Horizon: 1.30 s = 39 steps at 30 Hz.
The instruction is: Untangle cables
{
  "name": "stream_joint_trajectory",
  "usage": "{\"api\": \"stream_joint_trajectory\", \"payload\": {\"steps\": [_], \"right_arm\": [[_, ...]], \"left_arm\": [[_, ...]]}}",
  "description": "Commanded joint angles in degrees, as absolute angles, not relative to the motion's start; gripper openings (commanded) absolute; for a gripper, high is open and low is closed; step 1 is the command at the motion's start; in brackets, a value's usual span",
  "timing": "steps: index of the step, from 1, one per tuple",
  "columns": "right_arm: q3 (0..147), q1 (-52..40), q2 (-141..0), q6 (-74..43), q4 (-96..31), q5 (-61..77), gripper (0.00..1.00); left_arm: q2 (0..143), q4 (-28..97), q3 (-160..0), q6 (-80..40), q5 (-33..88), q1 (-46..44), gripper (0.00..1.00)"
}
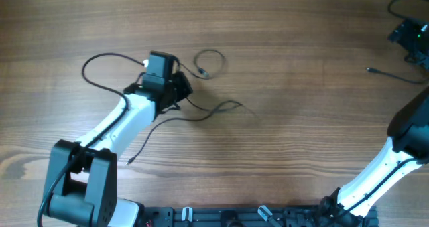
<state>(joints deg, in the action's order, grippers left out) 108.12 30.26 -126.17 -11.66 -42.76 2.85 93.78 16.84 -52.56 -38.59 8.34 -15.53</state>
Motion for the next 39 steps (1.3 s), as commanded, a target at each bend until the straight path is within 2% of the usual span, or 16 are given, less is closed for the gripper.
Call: {"api": "stream_joint_trajectory", "payload": {"steps": [1, 4, 6, 7, 8, 9, 13, 16, 23, 26, 28, 30, 35, 39], "right_arm": [[108.53, 24.93, -121.75, -5.43, -47.86, 26.68, 1.0], [105.6, 17.28, -121.78, 3.51, -50.74, 42.76, 1.0], [102.72, 9.13, -121.78, 9.43, -51.99, 43.51, 1.0], [100.66, 3.31, -121.78, 13.67, -52.1, 42.24, 1.0], [99.46, -0.78, -121.78, 15.42, -51.64, 40.27, 1.0], [98.0, -6.44, -121.78, 17.89, -50.3, 38.06, 1.0], [97.06, -19.29, -122.41, 29.12, -48.36, 27.16, 1.0], [97.06, -24.88, -122.52, 34.11, -47.97, 26.2, 1.0], [97.03, -28.51, -123.94, 32.32, -46.11, 21.61, 1.0], [97.03, -31.66, -124.29, 31.44, -50.63, 21.61, 0.94], [96.84, -34.06, -124.31, 31.48, -51.44, 20.47, 1.0], [96.18, -36.73, -124.31, 31.48, -50.81, 17.23, 1.0], [88.27, -42.61, -124.31, 28.12, -41.91, 5.5, 1.0], [83.92, -45.32, -124.31, 27.33, -37.95, 2.68, 1.0]], "left_arm": [[93.43, 16.73, -52.53, -33.67, 4.62, -19.29, 0.04], [92.23, 18.15, -52.53, -33.71, 1.13, -19.27, 0.04], [91.79, 20.1, -52.53, -38.17, -3.99, -17.21, 0.04], [91.79, 22.72, -52.53, -42.59, -6.04, -14.9, 0.27], [91.79, 24.4, -52.53, -44.53, -6.31, -13.41, 0.57], [91.81, 27.2, -52.53, -46.54, -6.31, -10.92, 1.0], [91.81, 34.81, -52.51, -52.86, -6.31, -3.75, 1.0], [91.81, 36.29, -52.51, -56.23, -5.1, 0.12, 1.0], [91.81, 36.29, -52.51, -56.21, -4.58, 0.82, 1.0], [91.81, 36.29, -52.51, -56.18, -4.58, 0.82, 1.0], [91.81, 36.27, -52.51, -56.21, -4.58, 0.82, 1.0], [91.81, 36.27, -52.51, -56.18, -4.58, 0.8, 1.0], [91.81, 36.27, -52.51, -56.18, -4.58, 0.82, 0.99], [91.81, 36.29, -52.51, -56.18, -4.58, 0.82, 1.0]]}}
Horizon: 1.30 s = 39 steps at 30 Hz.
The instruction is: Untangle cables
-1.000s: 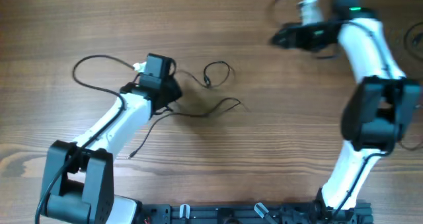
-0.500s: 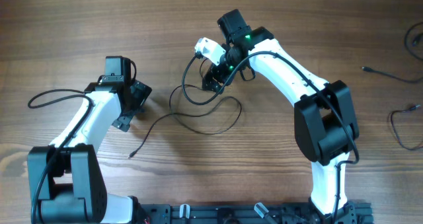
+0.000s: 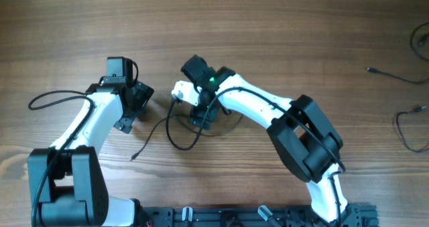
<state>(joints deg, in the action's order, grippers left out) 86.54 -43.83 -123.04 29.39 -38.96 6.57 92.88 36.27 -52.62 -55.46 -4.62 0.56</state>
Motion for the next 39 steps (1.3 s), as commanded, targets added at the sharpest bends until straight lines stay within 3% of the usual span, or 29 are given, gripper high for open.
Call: {"api": "stream_joint_trajectory", "payload": {"steps": [1, 3, 4, 5, 6, 8, 15, 18, 20, 21, 27, 33, 39], "right_arm": [[83.64, -45.98, -124.31, 26.37, -37.76, 0.34, 1.0], [83.55, -47.11, -124.31, 26.41, -37.95, -0.49, 1.0], [83.55, -47.2, -124.31, 26.59, -37.26, -1.37, 0.92], [83.55, -47.11, -124.31, 26.61, -36.49, -1.54, 0.73], [83.55, -46.76, -124.31, 26.57, -35.7, -1.52, 0.44], [83.55, -45.91, -124.31, 26.48, -33.3, -1.52, 0.04], [83.57, -31.53, -124.29, 25.52, -31.75, -1.91, 0.04], [83.66, -26.74, -124.14, 25.52, -33.36, -1.26, 0.07], [83.7, -27.07, -123.39, 25.3, -34.22, -1.26, 0.45], [83.79, -27.7, -122.54, 25.32, -34.46, -1.04, 1.0], [83.77, -28.97, -120.64, 22.46, -35.4, 12.21, 1.0], [83.77, -28.84, -120.66, 20.82, -35.33, 12.93, 1.0], [83.77, -29.02, -120.66, 16.53, -30.59, -4.62, 1.0]], "left_arm": [[91.81, 36.27, -52.51, -56.18, -4.58, 0.82, 1.0], [91.81, 36.27, -52.51, -56.21, -4.58, 0.8, 1.0], [91.81, 36.29, -52.51, -56.21, -4.58, 0.82, 1.0], [91.81, 36.27, -52.51, -56.21, -4.58, 0.82, 1.0], [91.81, 36.27, -52.51, -56.18, -4.58, 0.82, 1.0], [91.81, 36.29, -52.51, -56.21, -4.58, 0.82, 1.0], [91.81, 36.27, -52.51, -56.21, -4.58, 0.82, 1.0], [91.81, 36.27, -52.51, -56.18, -4.58, 0.82, 1.0], [91.81, 36.27, -52.51, -56.21, -4.58, 0.82, 1.0], [91.81, 36.27, -52.51, -56.21, -4.58, 0.8, 1.0], [91.81, 36.27, -52.51, -56.18, -4.58, 0.82, 1.0], [91.81, 36.27, -52.51, -56.21, -4.58, 0.82, 1.0], [91.81, 36.27, -52.51, -56.21, -4.58, 0.82, 1.0]]}}
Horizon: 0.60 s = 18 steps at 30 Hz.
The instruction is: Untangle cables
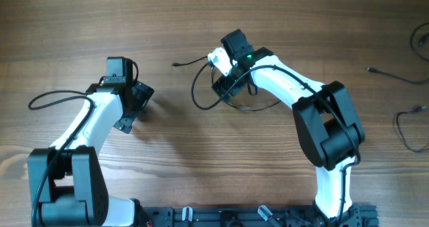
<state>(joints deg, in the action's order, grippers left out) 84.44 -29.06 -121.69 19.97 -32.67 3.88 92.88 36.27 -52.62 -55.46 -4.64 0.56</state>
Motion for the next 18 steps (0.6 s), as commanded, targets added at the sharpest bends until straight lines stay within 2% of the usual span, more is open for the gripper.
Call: {"api": "stream_joint_trajectory", "payload": {"steps": [1, 6, 15, 18], "right_arm": [[83.77, -28.95, -120.68, 16.43, -29.47, -3.99, 1.0], [83.77, -28.95, -122.61, 17.21, -27.97, 6.74, 1.0], [83.74, -26.74, -124.31, 16.29, -24.23, 6.13, 1.0], [83.24, -26.17, -124.33, 16.25, -25.36, 16.95, 1.0]], "left_arm": [[91.81, 36.27, -52.51, -56.18, -4.58, 0.82, 1.0], [91.81, 36.27, -52.51, -56.21, -4.58, 0.82, 1.0], [91.81, 36.27, -52.51, -56.21, -4.58, 0.82, 1.0], [91.81, 36.27, -52.51, -56.21, -4.58, 0.82, 1.0]]}}
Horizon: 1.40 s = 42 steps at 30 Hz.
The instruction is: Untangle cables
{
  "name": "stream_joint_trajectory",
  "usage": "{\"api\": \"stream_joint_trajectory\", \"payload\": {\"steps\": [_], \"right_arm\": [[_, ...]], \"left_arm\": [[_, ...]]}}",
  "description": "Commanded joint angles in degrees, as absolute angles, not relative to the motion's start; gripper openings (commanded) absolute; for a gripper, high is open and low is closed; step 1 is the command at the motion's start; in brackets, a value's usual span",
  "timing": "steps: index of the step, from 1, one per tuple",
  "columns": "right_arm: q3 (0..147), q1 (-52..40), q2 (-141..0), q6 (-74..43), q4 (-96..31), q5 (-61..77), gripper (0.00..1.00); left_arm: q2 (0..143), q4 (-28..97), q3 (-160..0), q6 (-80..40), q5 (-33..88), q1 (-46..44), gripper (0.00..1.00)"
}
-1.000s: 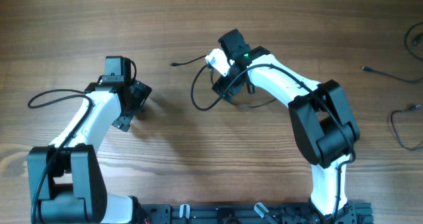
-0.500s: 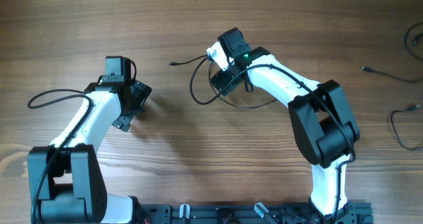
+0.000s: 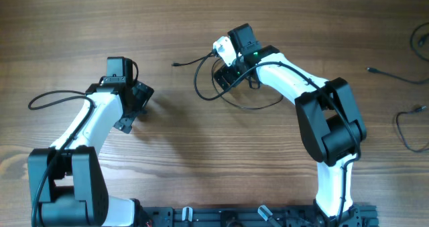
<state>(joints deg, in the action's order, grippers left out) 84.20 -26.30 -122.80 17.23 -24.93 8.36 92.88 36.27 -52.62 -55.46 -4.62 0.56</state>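
Observation:
Two black cables lie apart on the wooden table [image 3: 214, 153]. One cable [image 3: 47, 96] curves in from the far left and disappears under my left arm; my left gripper [image 3: 134, 103] looks shut on it. The other cable [image 3: 196, 83] forms loops at centre, with its plug end [image 3: 174, 64] pointing left and a low loop [image 3: 258, 108] trailing right. My right gripper [image 3: 224, 76] is shut on this second cable, above the loops. The fingertips of both grippers are mostly hidden under the wrists.
More black cables lie at the right edge: one with a plug [image 3: 370, 69], a loop [image 3: 405, 126] below it, and another [image 3: 422, 39] at the upper corner. The arm bases stand along the front edge.
My right gripper has shifted slightly up and to the right, taking its looped cable with it. The left arm and its cable have not moved.
At first my left gripper sat on the tangle left of centre, with the right arm far off right. Then the left gripper was further left with one cable, and the right gripper was on the other. The right gripper then held its cable further right, separating the two.

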Motion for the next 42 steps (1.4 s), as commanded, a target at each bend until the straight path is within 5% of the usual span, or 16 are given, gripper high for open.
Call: {"api": "stream_joint_trajectory", "payload": {"steps": [1, 22, 23, 24, 25, 28, 36, 42], "right_arm": [[82.74, -26.24, -124.36, 15.44, -25.32, 17.02, 1.0], [80.2, -33.06, -132.7, 11.81, -37.34, 5.54, 1.0], [80.14, -33.04, -132.88, 11.84, -37.89, 5.54, 0.94], [80.14, -32.73, -132.88, 11.9, -37.71, 5.5, 0.66], [80.14, -32.12, -132.88, 11.9, -37.1, 4.14, 0.05], [80.97, -27.14, -132.86, 8.73, -35.88, -8.73, 0.04], [103.85, -12.14, -132.31, 15.03, -41.25, -9.26, 0.04], [106.89, -0.99, -132.31, 21.76, -21.28, -11.6, 0.04]], "left_arm": [[91.81, 36.27, -52.51, -56.21, -4.58, 0.82, 1.0], [91.81, 36.27, -52.51, -56.18, -4.58, 0.82, 1.0], [91.81, 36.27, -52.51, -56.21, -4.58, 0.82, 1.0], [91.81, 36.27, -52.51, -56.21, -4.58, 0.82, 1.0], [91.81, 36.27, -52.51, -56.21, -4.58, 0.82, 1.0], [91.81, 36.27, -52.51, -56.21, -4.58, 0.82, 1.0], [91.81, 36.27, -52.51, -56.21, -4.58, 0.82, 1.0], [91.81, 36.27, -52.51, -56.21, -4.58, 0.82, 1.0]]}}
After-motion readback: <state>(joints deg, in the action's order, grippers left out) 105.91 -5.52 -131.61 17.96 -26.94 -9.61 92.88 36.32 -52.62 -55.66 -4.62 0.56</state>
